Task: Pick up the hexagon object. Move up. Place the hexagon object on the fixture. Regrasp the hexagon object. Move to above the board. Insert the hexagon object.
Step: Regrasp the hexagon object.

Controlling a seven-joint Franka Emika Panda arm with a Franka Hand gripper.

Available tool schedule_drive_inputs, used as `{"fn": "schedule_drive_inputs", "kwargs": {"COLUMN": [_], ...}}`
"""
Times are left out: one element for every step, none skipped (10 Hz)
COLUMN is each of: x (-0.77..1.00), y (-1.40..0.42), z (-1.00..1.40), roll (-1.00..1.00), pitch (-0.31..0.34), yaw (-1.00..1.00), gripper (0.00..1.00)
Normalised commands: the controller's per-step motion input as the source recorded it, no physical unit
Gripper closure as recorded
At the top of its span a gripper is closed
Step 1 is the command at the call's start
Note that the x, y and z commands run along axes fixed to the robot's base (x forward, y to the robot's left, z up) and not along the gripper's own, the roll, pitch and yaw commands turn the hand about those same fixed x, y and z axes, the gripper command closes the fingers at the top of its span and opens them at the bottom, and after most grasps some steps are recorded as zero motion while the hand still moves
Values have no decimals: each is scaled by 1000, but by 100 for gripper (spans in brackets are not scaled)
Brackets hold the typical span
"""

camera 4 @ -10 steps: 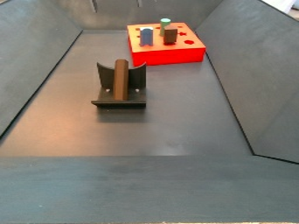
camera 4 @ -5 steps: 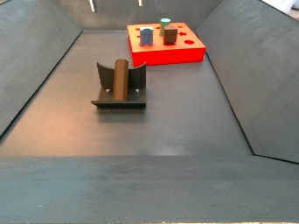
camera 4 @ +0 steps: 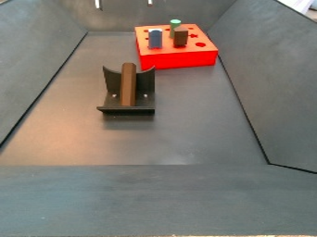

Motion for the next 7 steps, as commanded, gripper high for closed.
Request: {"fn": "schedule_drive_inputs", "kwargs": {"x": [56,66,78,86,89,89,85], "y": [-28,-30,-35,-35,-39,-41,-28], "z": [-12,-8,-7,-13,-14,-13,-7], "roll": [1000,1000,1000,925,673,544,281], "pitch": [54,76,109,129,123,119,95], "yaw": [50,60,80,100,117,126,147], "gripper": [0,0,0,0,0,0,0]}}
